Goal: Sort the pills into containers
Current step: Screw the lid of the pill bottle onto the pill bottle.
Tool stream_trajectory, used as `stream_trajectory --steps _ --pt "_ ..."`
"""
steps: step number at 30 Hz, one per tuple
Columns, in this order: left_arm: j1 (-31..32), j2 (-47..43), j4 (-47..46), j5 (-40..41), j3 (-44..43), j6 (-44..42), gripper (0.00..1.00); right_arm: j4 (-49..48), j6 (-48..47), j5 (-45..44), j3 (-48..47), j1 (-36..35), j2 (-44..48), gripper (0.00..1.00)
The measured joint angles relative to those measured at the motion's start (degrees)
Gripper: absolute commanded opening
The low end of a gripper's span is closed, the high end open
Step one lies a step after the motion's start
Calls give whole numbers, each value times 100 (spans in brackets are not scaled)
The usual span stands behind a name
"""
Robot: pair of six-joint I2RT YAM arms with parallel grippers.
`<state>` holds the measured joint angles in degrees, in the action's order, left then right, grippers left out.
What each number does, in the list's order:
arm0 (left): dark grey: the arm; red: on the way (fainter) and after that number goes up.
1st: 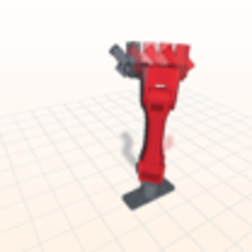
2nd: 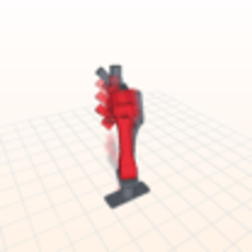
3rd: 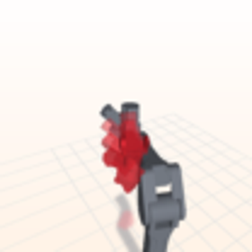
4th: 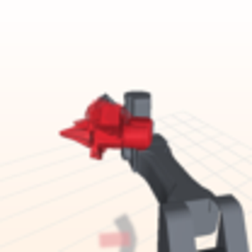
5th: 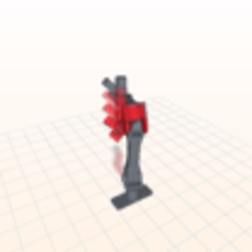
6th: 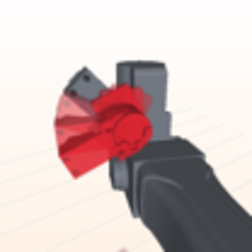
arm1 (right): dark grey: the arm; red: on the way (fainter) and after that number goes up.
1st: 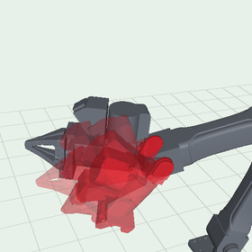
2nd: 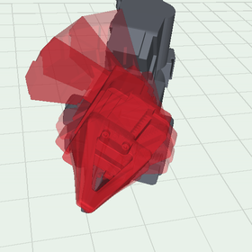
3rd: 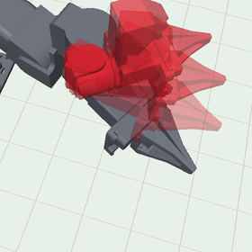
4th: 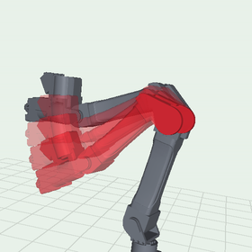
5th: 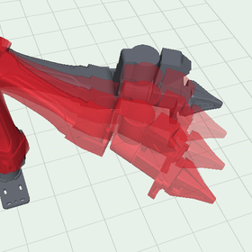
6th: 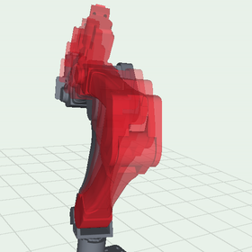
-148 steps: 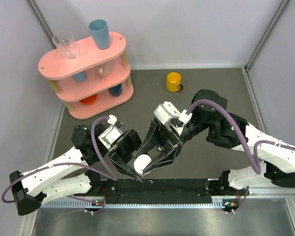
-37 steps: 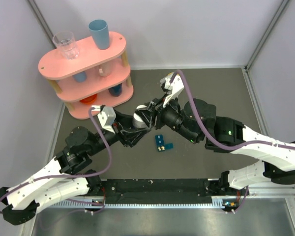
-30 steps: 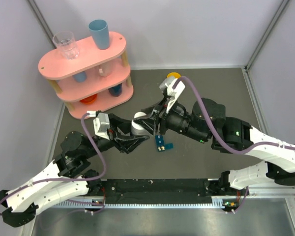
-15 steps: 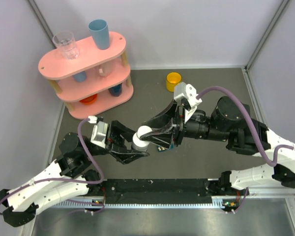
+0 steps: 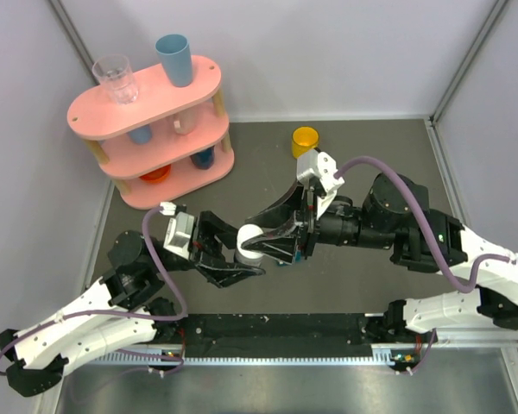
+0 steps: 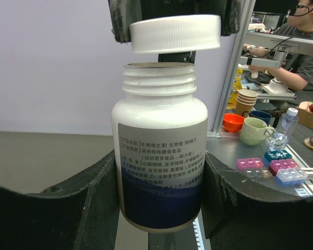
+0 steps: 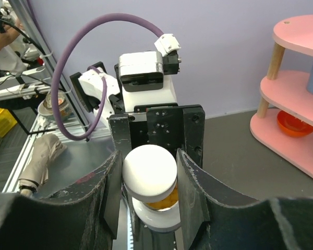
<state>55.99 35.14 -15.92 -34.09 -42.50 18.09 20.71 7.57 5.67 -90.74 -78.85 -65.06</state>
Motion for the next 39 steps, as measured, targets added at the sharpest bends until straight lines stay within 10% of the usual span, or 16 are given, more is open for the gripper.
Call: stream_trajectory --steps 39 --pt "0 -101 76 48 0 -24 0 -101 -46 -127 299 0 92 0"
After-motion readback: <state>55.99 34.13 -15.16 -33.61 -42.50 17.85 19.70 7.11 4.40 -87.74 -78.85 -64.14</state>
